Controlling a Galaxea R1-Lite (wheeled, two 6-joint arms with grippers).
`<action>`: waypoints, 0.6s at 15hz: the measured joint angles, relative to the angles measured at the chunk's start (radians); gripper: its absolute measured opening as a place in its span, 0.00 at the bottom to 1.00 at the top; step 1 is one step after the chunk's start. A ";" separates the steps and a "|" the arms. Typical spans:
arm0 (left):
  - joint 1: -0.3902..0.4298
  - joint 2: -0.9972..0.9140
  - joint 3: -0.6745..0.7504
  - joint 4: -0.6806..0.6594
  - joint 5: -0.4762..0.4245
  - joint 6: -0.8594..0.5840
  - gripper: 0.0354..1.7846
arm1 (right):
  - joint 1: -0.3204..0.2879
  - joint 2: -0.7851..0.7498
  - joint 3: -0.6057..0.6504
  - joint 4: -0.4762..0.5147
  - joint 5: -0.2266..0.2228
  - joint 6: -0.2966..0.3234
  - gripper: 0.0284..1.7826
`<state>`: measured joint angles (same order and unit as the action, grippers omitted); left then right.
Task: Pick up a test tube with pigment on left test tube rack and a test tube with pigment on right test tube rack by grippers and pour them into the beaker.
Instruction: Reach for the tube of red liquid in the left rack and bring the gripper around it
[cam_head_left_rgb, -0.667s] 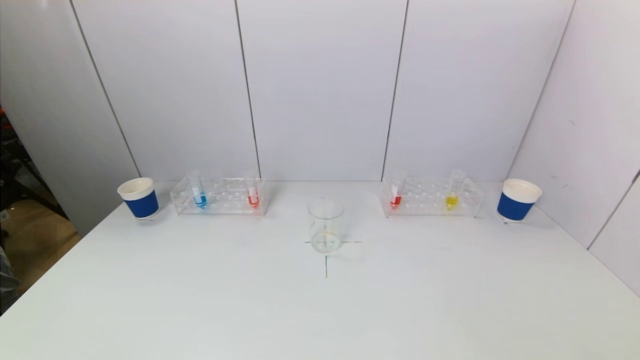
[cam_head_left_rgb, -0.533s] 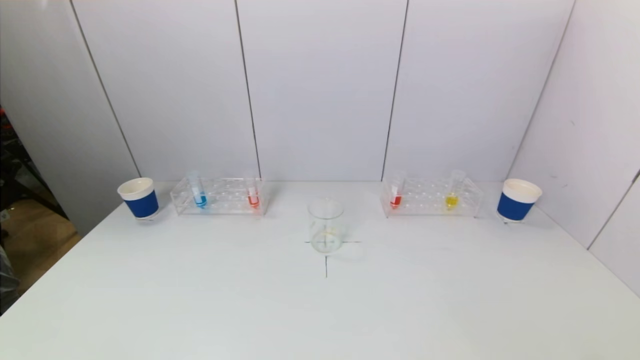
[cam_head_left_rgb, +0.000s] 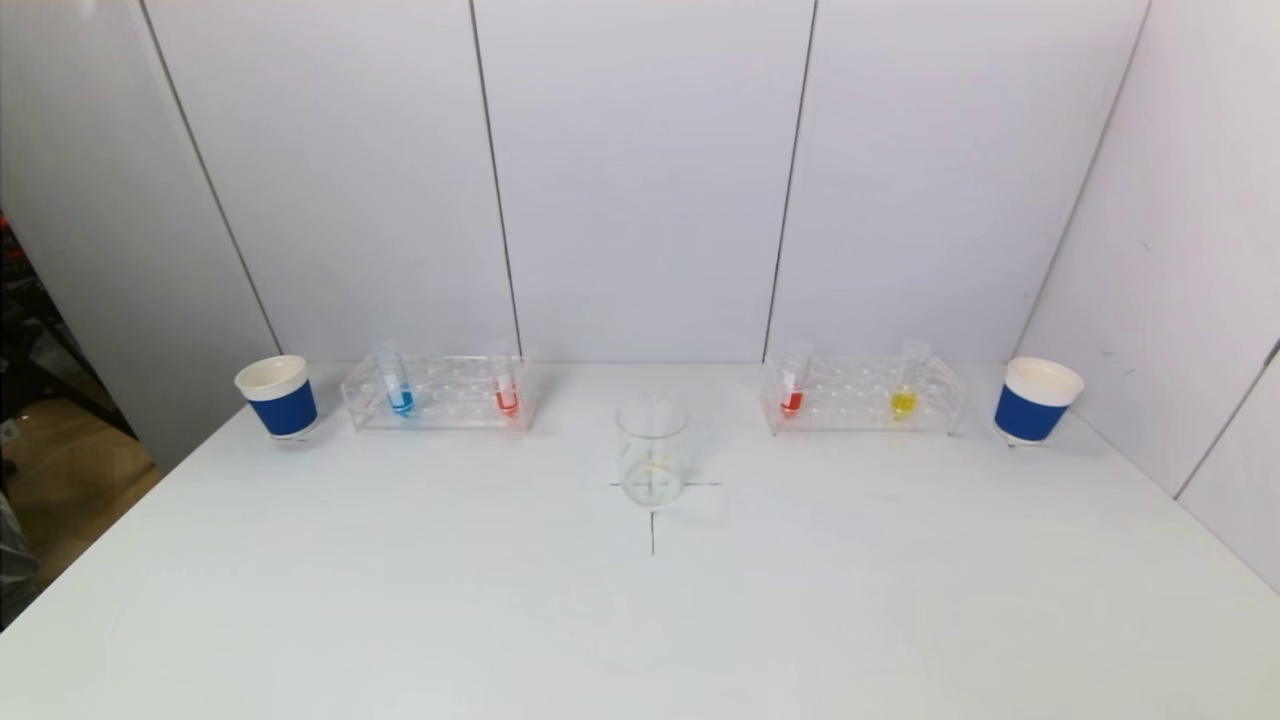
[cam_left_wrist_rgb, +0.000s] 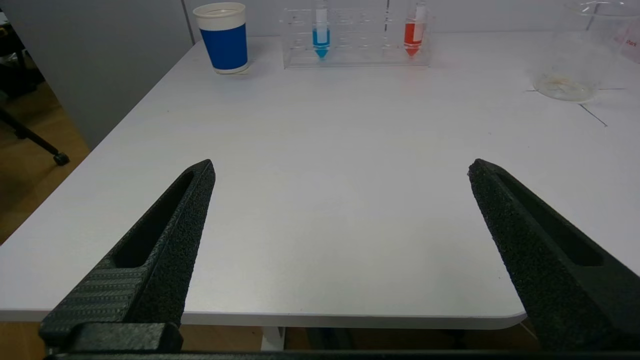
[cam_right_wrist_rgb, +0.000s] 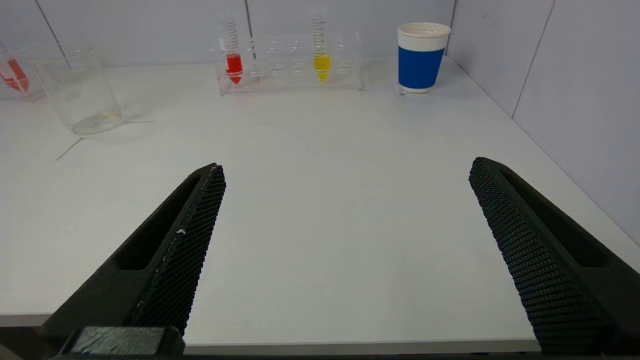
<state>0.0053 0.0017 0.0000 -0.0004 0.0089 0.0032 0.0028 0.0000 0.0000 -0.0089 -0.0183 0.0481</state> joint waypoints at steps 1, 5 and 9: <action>0.000 0.000 0.000 -0.001 0.000 0.002 0.99 | 0.000 0.000 0.000 0.000 0.000 0.000 1.00; -0.001 0.000 -0.002 -0.025 -0.005 0.020 0.99 | 0.000 0.000 0.000 0.000 0.000 0.000 1.00; -0.001 0.000 -0.073 -0.012 -0.014 0.032 0.99 | 0.000 0.000 0.000 0.000 0.000 0.000 1.00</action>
<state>0.0043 0.0017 -0.0734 -0.0123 -0.0053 0.0355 0.0028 0.0000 0.0000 -0.0089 -0.0183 0.0481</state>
